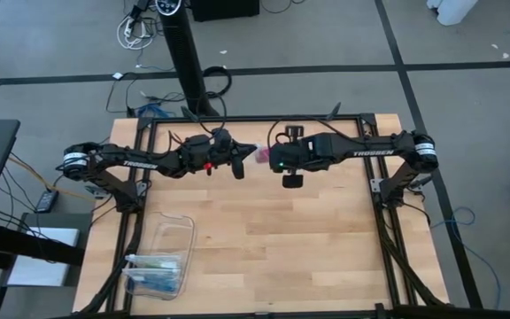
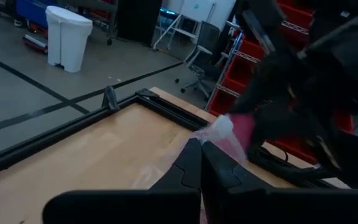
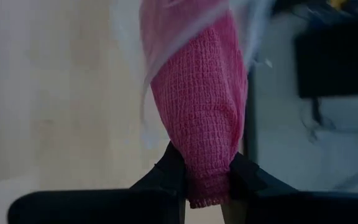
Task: Roll bandage
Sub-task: Put the rolled pink bandage into the transparent zip bag
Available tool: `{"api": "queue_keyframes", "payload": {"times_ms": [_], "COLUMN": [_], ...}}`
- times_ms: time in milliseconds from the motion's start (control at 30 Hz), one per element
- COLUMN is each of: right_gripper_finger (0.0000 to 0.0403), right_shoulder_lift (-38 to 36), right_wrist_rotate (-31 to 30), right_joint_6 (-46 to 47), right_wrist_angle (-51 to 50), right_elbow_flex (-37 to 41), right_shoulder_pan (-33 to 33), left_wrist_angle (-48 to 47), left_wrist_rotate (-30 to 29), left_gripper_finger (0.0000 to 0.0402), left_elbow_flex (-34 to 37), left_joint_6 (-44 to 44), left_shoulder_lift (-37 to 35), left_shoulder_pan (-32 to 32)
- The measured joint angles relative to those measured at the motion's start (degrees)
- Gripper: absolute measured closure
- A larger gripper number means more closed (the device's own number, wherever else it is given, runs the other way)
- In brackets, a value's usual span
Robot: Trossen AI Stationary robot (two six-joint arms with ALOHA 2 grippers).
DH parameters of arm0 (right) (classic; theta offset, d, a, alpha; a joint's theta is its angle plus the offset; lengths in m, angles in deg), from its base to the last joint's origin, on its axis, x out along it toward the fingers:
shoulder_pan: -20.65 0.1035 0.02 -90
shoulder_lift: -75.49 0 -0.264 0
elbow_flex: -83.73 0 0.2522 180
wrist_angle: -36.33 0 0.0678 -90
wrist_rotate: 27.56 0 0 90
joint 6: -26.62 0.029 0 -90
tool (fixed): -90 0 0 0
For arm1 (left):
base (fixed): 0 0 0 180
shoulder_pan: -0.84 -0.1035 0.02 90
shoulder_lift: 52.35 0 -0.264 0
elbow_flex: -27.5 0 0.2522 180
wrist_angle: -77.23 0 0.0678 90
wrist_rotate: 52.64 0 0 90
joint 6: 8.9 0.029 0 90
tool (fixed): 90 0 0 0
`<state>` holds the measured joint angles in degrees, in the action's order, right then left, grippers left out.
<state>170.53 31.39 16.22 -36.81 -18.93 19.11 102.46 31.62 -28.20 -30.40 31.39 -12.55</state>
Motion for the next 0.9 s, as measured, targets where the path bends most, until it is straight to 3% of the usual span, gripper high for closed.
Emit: {"api": "queue_keyframes", "payload": {"times_ms": [233, 433, 567, 733, 900], "right_gripper_finger": [0.0344, 0.0345, 0.0345, 0.0345, 0.0345], "right_shoulder_lift": [0.0, -0.7, -0.7, -0.6, -0.8], "right_wrist_rotate": [7.4, 9.2, 19.2, 25.6, 27.0], "right_joint_6": [-1.9, 10.0, 17.5, 19.0, 19.4], "right_wrist_angle": [5.9, 0.7, 0.4, 5.0, 4.9], "right_elbow_flex": [0.0, -0.9, -0.9, -0.1, -0.1], "right_shoulder_pan": [-1.0, -1.7, -3.4, -5.5, -6.2], "left_wrist_angle": [0.6, 2.6, 4.6, 7.5, 9.2], "left_wrist_rotate": [0.4, -1.7, -2.6, -5.4, -8.0], "left_gripper_finger": [0.0401, 0.0401, 0.0401, 0.0401, 0.0401], "left_elbow_flex": [0.0, 0.0, 0.0, 0.0, 0.2], "left_joint_6": [0.1, 1.9, 2.2, 4.9, 5.7], "left_shoulder_lift": [0.0, 0.0, 0.2, 2.7, 4.8], "left_shoulder_pan": [0.7, 1.9, 2.8, 5.6, 7.2]}}
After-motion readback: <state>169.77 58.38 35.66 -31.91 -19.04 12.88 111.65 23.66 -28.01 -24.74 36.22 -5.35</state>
